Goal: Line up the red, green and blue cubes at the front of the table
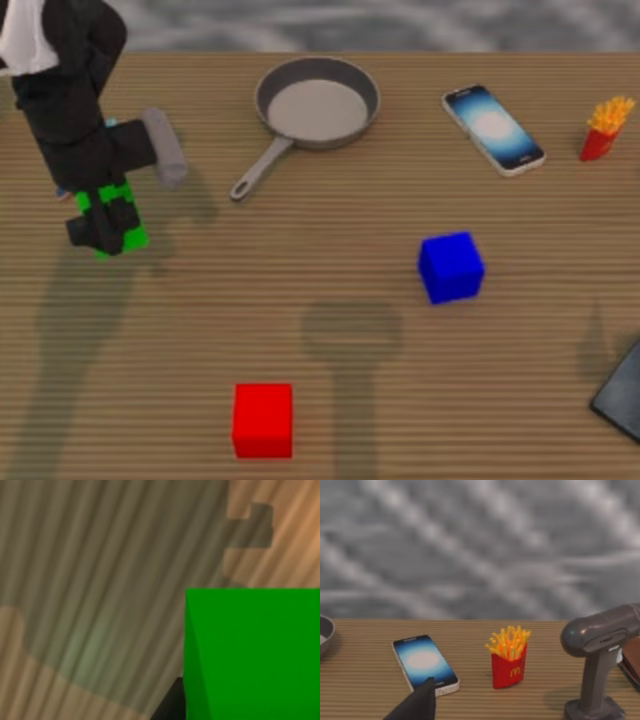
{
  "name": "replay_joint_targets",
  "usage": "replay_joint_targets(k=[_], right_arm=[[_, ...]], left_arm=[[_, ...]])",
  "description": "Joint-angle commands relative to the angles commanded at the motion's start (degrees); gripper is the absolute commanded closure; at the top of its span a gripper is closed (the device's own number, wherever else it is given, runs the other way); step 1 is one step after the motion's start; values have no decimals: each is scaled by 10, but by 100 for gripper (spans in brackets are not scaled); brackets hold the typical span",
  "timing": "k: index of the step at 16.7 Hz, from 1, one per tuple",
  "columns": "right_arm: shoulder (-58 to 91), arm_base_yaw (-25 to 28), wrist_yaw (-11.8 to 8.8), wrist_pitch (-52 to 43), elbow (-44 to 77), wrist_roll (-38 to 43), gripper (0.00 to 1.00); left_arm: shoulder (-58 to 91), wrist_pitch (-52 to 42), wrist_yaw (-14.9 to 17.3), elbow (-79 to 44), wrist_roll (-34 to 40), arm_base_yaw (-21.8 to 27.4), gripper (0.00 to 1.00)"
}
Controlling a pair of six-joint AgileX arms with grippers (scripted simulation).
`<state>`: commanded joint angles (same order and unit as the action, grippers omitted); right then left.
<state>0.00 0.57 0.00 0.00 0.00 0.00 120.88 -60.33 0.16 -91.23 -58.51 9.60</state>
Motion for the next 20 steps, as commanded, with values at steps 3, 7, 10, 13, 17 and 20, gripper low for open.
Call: replay_joint_targets(k=[3, 7, 10, 13, 17, 20], right_arm=[[0, 0, 0, 0, 0, 0, 0], [0, 0, 0, 0, 0, 0, 0], [0, 0, 0, 0, 0, 0, 0], [0, 0, 0, 0, 0, 0, 0], [0, 0, 0, 0, 0, 0, 0], [0, 0, 0, 0, 0, 0, 0]], left_arm=[[0, 2, 0, 3, 4, 11, 100], [-15, -2, 1, 16, 48, 98, 100], [-34, -5, 1, 35, 99, 213, 100], [-57, -7, 2, 57, 152, 331, 100], [-81, -7, 2, 77, 201, 420, 100], [-84, -7, 2, 79, 207, 428, 100]])
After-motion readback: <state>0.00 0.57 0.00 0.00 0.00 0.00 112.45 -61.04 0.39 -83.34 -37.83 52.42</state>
